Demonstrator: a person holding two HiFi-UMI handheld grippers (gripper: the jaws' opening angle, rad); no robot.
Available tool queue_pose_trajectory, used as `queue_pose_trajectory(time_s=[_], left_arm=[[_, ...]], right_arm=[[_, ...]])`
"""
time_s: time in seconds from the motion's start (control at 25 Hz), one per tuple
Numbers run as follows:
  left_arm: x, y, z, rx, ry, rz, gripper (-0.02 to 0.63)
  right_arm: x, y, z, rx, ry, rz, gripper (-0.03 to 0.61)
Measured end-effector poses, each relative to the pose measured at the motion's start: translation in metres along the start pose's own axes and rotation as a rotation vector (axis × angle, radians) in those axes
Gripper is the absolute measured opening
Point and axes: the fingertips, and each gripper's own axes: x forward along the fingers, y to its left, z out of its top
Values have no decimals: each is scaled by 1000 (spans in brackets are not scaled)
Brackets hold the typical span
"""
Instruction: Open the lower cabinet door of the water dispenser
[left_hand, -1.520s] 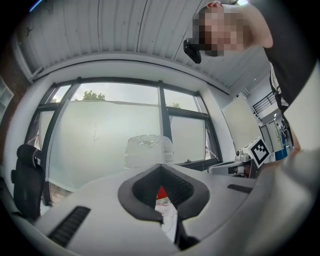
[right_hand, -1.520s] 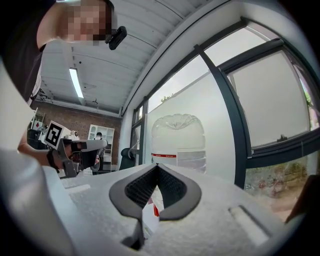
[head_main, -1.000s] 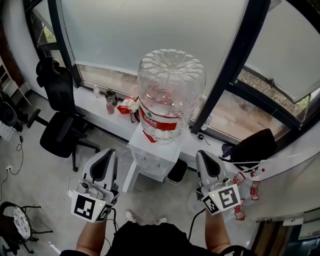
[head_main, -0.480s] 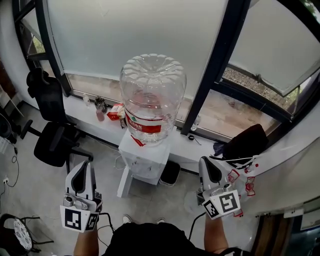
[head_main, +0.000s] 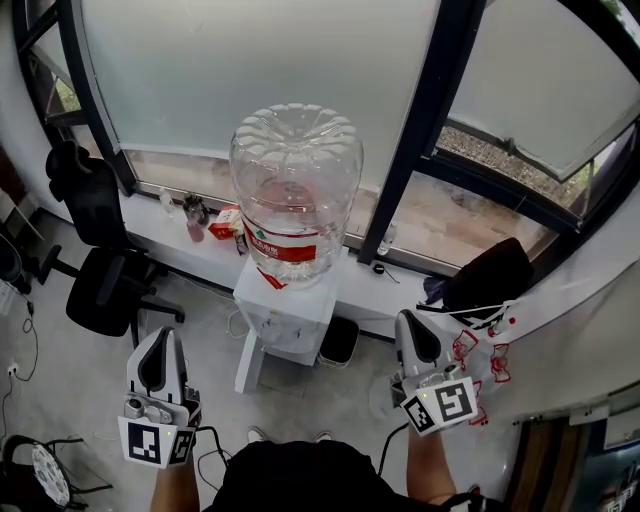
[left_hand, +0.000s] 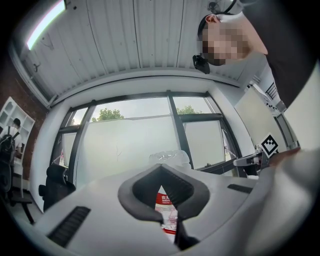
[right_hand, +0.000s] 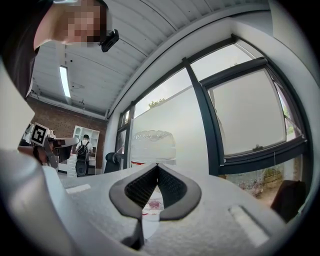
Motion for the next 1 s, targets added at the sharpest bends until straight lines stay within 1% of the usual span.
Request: queue_pose_trajectory(time_s=[0.6,0.8,1.0], left_arm=[[-17,4,-11,-14,26,29,8],[-18,5,-11,-8,29,24,8],[-18,6,-12,-15,31,17,8]], right_arm=[[12,17,-4,-1,-1,45,5],[16,27,-1,-15,-1,66,5],[15,29,-3,-25,17,67,5]])
